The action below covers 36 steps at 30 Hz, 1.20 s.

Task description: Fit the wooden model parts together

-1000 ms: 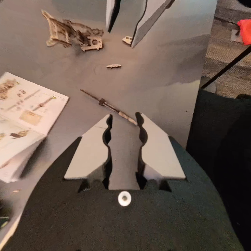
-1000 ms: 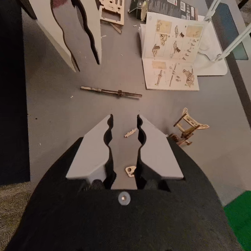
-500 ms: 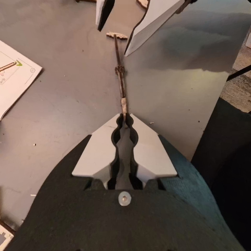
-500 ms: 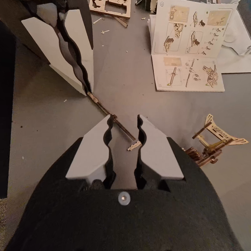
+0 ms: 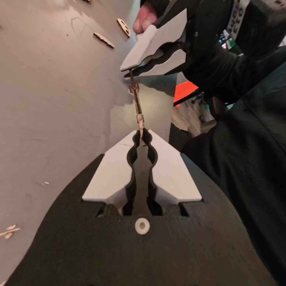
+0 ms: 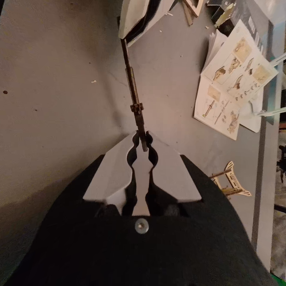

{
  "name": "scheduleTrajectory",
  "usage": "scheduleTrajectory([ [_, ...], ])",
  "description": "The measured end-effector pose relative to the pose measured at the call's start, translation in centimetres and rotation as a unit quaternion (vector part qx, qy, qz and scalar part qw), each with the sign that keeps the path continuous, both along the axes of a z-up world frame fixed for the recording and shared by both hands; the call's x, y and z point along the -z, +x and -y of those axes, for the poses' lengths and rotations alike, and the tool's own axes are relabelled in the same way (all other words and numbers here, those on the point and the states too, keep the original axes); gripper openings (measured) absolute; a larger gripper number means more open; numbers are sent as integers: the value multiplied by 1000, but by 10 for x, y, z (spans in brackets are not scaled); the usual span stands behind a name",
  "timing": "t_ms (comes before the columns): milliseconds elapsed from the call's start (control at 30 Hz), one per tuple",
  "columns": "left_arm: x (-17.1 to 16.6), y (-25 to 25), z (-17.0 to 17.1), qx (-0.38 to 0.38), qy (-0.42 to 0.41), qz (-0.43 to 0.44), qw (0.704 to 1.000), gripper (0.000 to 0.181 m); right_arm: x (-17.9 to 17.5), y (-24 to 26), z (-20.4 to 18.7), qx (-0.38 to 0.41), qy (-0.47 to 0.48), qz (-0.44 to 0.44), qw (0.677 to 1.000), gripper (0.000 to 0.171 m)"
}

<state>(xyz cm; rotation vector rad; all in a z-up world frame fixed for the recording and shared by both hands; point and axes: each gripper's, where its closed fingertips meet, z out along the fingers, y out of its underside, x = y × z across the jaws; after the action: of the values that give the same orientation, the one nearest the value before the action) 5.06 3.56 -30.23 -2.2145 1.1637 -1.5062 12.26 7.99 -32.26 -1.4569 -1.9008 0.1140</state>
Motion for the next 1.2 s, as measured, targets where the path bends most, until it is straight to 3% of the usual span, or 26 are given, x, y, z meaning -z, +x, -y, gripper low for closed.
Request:
scheduleTrajectory([
  [133,-5,-1,1,-2,-23,30,999,5,3,-1,5,13,-35,-9,999,5],
  [267,-3,1,2,-2,9,24,1000,10,2,-5,9,41,-62,-35,997,4],
  [433,5,5,19,9,10,21,1000,0,11,-9,23,43,-70,-24,996,3],
  [600,-3,-4,3,-55,-17,52,997,33,11,-11,30,38,-59,-30,997,3],
  [667,-3,-6,3,-60,-22,52,997,30,12,-13,30,36,-51,-31,998,3],
  [733,2,-4,11,-41,-9,38,998,6,12,-15,30,39,-53,-38,997,3],
  [1200,-11,-5,11,-47,-45,91,994,10,12,-18,34,41,-41,-43,997,3],
])
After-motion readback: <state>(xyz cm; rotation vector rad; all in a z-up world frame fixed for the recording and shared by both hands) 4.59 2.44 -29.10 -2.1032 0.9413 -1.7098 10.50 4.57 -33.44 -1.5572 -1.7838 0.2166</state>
